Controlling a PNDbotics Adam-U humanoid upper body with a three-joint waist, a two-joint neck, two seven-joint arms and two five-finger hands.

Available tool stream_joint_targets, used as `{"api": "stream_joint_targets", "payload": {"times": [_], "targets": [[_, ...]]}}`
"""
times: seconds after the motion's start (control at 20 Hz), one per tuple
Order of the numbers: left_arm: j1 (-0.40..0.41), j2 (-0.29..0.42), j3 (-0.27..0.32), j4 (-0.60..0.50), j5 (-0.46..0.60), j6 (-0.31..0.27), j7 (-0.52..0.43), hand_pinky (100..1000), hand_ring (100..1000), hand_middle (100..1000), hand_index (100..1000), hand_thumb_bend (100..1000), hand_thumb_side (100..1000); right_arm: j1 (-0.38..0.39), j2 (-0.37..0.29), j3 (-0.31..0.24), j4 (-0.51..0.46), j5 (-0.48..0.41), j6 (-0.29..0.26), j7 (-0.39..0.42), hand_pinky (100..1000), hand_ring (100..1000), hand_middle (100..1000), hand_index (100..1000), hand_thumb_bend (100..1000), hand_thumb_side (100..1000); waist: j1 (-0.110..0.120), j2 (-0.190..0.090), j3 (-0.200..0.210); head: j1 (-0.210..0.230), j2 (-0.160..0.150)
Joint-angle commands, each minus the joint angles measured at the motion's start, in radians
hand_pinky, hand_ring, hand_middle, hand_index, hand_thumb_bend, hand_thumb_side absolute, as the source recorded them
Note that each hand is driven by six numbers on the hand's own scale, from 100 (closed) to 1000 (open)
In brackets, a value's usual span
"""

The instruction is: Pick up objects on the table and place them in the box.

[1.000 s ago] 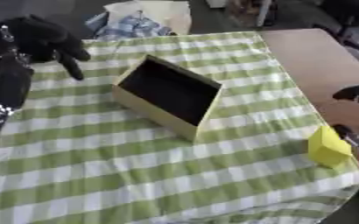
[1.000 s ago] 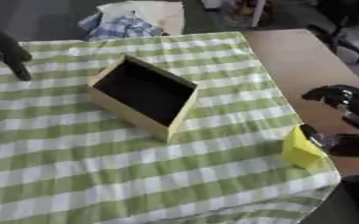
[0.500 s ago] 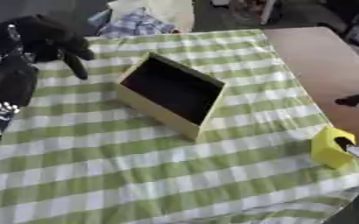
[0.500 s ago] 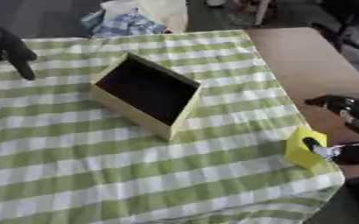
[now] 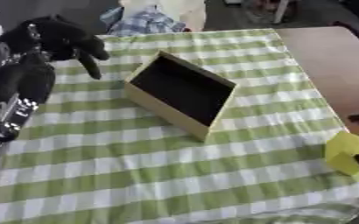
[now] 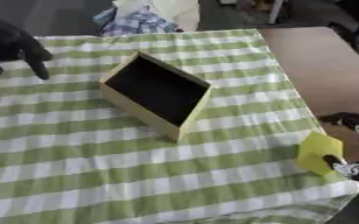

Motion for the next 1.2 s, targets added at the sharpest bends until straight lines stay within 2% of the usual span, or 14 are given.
{"api": "stream_joint_targets", "payload": {"times": [0.05, 0.15, 0.2, 0.3, 0.45, 0.75, 0.95, 1.05, 1.1, 1.2], "targets": [[-0.008, 0.004, 0.011, -0.014, -0.006, 0.003, -0.004, 527, 691, 681, 824, 100, 659, -0.007, -0.031, -0.018, 0.02, -0.008, 0.006, 0.008, 965, 890, 883, 997, 246, 314, 0.0, -0.007, 0.001, 0.006, -0.017], [-0.007, 0.002, 0.011, -0.014, -0.007, 0.006, -0.005, 526, 691, 681, 824, 100, 657, -0.011, -0.029, -0.021, 0.033, -0.002, 0.013, 0.0, 967, 890, 883, 997, 249, 365, 0.0, -0.006, 0.002, 0.007, -0.02], [-0.007, 0.002, 0.011, -0.014, -0.008, 0.007, -0.005, 526, 690, 681, 824, 100, 657, -0.012, -0.028, -0.023, 0.039, 0.001, 0.016, -0.005, 970, 893, 884, 999, 253, 428, 0.0, -0.005, 0.002, 0.007, -0.022], [-0.006, 0.0, 0.01, -0.014, -0.008, 0.009, -0.007, 526, 697, 681, 825, 100, 657, -0.016, -0.025, -0.022, 0.051, 0.008, 0.021, -0.015, 972, 894, 885, 1000, 256, 491, 0.0, -0.004, 0.003, 0.007, -0.027], [-0.006, -0.002, 0.01, -0.014, -0.008, 0.01, -0.009, 526, 697, 679, 825, 100, 659, -0.023, -0.024, -0.017, 0.059, 0.023, 0.024, -0.022, 981, 899, 887, 1000, 270, 564, 0.0, -0.004, 0.005, 0.005, -0.03], [-0.005, -0.005, 0.009, -0.014, -0.01, 0.015, -0.015, 524, 696, 675, 824, 100, 661, -0.039, -0.02, -0.001, 0.078, 0.059, 0.03, -0.029, 980, 899, 885, 999, 271, 601, 0.0, -0.002, 0.01, -0.006, -0.029], [-0.004, -0.006, 0.009, -0.014, -0.011, 0.018, -0.018, 523, 695, 674, 824, 100, 663, -0.046, -0.016, 0.005, 0.084, 0.048, 0.024, -0.019, 969, 892, 877, 998, 236, 615, 0.001, 0.0, 0.012, -0.01, -0.028], [-0.002, -0.007, 0.009, -0.014, -0.012, 0.02, -0.02, 523, 695, 673, 824, 100, 660, -0.043, -0.016, -0.004, 0.08, 0.033, 0.021, -0.018, 967, 889, 871, 995, 164, 649, 0.001, 0.0, 0.011, -0.008, -0.024], [-0.001, -0.007, 0.009, -0.014, -0.014, 0.021, -0.021, 523, 695, 673, 824, 100, 663, -0.041, -0.017, -0.013, 0.077, 0.028, 0.02, -0.02, 968, 889, 871, 995, 214, 608, 0.001, 0.0, 0.009, -0.007, -0.022], [0.004, -0.007, 0.011, -0.014, -0.016, 0.024, -0.022, 523, 695, 673, 825, 100, 661, -0.032, -0.02, -0.036, 0.064, 0.024, 0.017, -0.028, 967, 887, 870, 995, 204, 607, 0.0, -0.002, 0.005, -0.002, -0.019]]}}
